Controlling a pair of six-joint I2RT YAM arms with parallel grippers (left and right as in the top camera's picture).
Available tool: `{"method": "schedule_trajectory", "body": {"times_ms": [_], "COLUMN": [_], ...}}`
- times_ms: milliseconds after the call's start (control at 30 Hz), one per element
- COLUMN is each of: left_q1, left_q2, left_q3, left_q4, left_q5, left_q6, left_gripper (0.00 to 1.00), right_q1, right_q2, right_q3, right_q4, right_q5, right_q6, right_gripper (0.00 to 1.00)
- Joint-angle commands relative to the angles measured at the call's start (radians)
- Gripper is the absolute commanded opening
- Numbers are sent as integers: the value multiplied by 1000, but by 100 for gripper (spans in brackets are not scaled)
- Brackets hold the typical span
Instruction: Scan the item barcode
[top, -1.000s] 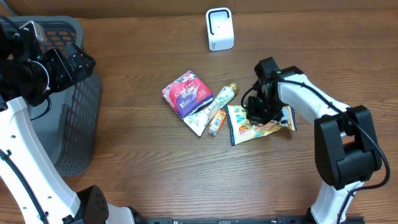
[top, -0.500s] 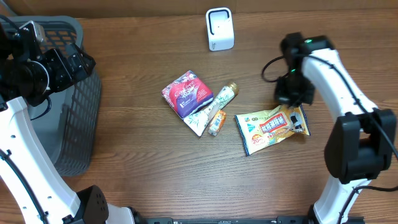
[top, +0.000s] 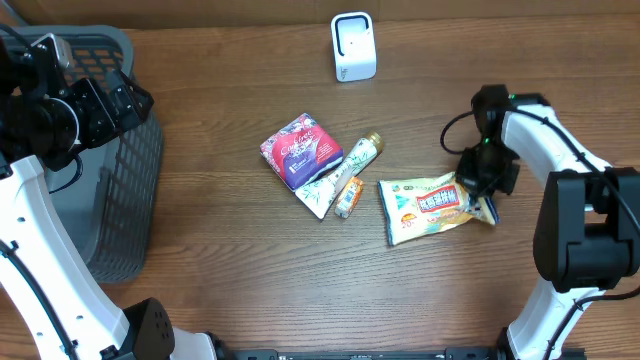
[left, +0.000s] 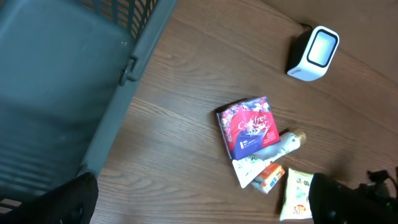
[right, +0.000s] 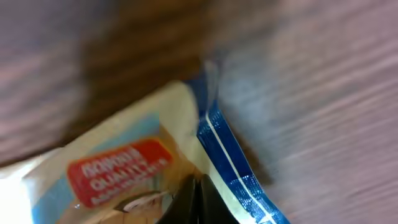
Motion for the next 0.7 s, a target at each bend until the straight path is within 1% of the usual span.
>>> {"method": "schedule_trajectory", "body": {"times_ms": [0,167,333,400,467,500,533,567,600,667], "left_q1": [0,0,0,0,0,0,0,0,0,0], "left_q2": [3,3,3,3,3,3,3,3,3,3], "left_q3": [15,15,15,15,15,15,15,15,15,15], "left_q4": [-2,-2,-2,-2,-2,-2,3,29,48,74], "left_q5": [-3,-3,-3,-3,-3,-3,-2,-2,-2,-2], "left_q6": [22,22,22,22,22,22,18,8,4,3], "left_gripper": [100,100,100,100,100,100,100,100,100,100], "right_q1": [-4,-4,-4,-9,-17,-17,-17,-17,-17,-17], "right_q2": [-8,-40,-101,-121,-131,-132,-132,-132,-132,-132], "right_q3": [2,126,300,369,429,451,467,473,474,473], "right_q4": [-20,-165,-251,-280,-303,-309,-311,-308,-304,-299], "right_q5": [55,167,200,203,197,191,188,188,189,189], "right_q6": [75,106,87,83,83,83,83,83,83,83], "right_gripper": [4,4,4,10,30,42,66,97,100,100]}}
